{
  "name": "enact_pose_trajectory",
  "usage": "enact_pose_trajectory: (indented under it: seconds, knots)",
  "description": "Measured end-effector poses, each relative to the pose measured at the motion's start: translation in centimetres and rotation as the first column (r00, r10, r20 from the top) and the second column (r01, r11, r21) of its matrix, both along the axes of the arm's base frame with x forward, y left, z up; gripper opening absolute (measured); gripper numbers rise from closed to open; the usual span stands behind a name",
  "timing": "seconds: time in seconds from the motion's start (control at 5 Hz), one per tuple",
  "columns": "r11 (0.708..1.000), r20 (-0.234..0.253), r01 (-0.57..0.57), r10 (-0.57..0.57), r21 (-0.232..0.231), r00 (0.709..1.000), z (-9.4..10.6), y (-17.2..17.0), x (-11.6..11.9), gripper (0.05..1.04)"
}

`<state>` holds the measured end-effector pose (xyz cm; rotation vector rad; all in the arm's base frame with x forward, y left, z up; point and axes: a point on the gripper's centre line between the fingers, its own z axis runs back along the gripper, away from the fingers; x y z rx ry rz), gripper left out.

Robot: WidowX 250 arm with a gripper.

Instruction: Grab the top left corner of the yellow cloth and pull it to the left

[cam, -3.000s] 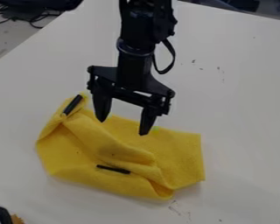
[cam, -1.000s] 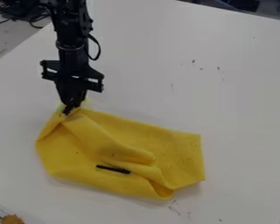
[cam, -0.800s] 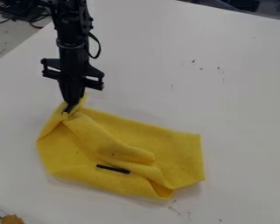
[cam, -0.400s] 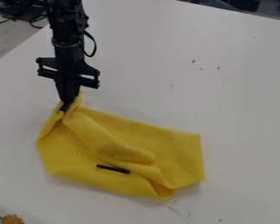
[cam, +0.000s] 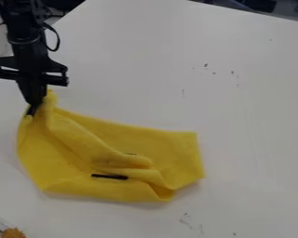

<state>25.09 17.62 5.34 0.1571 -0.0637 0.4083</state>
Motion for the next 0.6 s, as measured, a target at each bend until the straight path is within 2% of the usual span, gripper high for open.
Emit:
enact_pose_trajectory:
  seconds: [0.2,0.4,0.6]
  knots:
    - [0.997,0.030,-0.073,0.074,-0.031,0.997,-0.5,2.0,-2.3,0.069]
    - [0.993,0.060,-0.102,0.105,-0.058,0.993,-1.2,3.1,-3.7,0.209]
    - [0.993,0.059,-0.104,0.107,-0.059,0.992,-2.1,3.9,-4.5,0.462]
